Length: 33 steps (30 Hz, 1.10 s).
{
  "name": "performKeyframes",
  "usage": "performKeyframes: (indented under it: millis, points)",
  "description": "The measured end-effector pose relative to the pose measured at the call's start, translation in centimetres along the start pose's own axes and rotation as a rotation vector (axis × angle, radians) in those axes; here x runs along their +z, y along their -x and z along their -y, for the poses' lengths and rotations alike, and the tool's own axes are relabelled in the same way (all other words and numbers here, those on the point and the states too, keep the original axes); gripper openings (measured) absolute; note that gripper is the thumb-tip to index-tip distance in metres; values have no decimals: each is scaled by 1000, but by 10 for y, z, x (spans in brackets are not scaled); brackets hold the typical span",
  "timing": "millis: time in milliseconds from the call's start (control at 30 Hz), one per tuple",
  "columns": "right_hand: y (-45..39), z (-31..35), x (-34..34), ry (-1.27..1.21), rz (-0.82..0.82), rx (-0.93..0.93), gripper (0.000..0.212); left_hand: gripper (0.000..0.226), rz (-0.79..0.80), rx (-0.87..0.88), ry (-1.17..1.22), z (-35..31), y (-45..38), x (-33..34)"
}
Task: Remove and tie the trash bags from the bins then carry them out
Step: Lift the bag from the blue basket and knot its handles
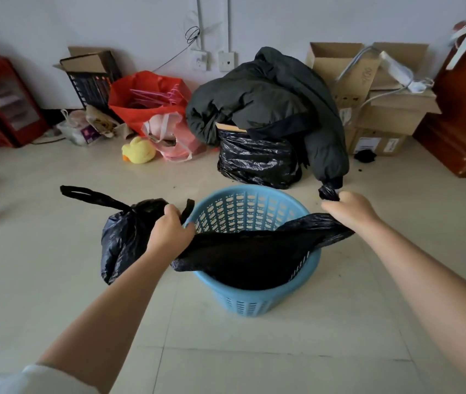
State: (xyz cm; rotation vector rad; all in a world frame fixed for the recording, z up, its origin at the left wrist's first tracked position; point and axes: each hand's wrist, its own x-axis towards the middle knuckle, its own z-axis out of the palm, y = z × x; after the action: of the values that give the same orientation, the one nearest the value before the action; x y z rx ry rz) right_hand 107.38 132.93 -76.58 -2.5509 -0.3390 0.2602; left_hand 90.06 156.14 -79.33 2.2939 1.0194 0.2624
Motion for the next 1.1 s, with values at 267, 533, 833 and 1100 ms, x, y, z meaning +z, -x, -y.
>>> performKeyframes:
  millis: [267,533,833,1100]
  points:
    - [-11,-25,14,-633,46,92,46,6,123,-300,812,34,2,6]
    - [-7,-24,47,-542,341,-120,43,46,296,47,590,38,15,29]
    - [-13,40,37,-1224,21,243,38,47,260,-101,1165,-32,2,11]
    - [-12,94,-60,-1074,-37,113,31,24,185,-7,1304,-133,-19,-37]
